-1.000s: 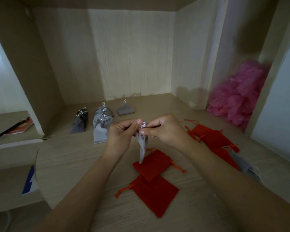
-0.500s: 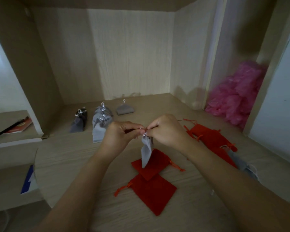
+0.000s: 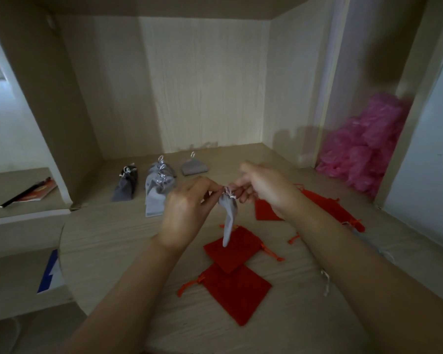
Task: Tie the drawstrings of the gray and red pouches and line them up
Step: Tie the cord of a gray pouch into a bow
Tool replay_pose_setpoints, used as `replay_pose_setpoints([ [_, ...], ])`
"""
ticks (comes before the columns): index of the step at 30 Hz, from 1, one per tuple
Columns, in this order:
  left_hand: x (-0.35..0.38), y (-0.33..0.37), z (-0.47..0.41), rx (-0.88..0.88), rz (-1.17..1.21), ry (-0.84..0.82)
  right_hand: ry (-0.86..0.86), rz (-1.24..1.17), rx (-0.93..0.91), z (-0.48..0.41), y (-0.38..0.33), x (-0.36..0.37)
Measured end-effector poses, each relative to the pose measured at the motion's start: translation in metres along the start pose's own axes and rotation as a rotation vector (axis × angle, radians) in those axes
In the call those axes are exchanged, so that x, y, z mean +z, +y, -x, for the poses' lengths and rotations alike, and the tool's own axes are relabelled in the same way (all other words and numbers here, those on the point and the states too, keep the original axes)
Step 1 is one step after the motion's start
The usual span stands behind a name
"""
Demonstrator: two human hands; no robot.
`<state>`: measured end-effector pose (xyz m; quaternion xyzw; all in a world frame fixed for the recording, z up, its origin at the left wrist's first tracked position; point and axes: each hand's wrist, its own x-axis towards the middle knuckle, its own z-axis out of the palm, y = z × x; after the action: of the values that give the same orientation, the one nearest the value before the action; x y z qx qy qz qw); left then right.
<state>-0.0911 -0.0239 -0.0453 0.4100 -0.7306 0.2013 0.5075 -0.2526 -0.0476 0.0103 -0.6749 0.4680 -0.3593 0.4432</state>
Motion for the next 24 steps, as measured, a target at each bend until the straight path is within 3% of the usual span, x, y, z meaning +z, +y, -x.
replay_pose_setpoints([
  [4, 0.000, 0.004, 0.000, 0.038, 0.035, 0.031, -0.171, -0.146, 0.113, -0.002, 0.009, -0.002],
  [11, -0.004, 0.007, -0.001, 0.044, 0.042, 0.047, -0.233, -0.427, 0.175, -0.006, 0.016, -0.002],
  [16, -0.003, 0.008, -0.001, 0.065, 0.056, 0.021, -0.265, -0.422, 0.209, -0.007, 0.016, -0.005],
  [20, 0.000, 0.007, -0.001, -0.036, 0.109, 0.053, -0.224, -0.501, 0.173, -0.009, 0.016, -0.001],
  [24, -0.002, 0.008, -0.002, -0.197, 0.197, 0.107, -0.036, -0.647, 0.127, -0.015, 0.019, -0.002],
])
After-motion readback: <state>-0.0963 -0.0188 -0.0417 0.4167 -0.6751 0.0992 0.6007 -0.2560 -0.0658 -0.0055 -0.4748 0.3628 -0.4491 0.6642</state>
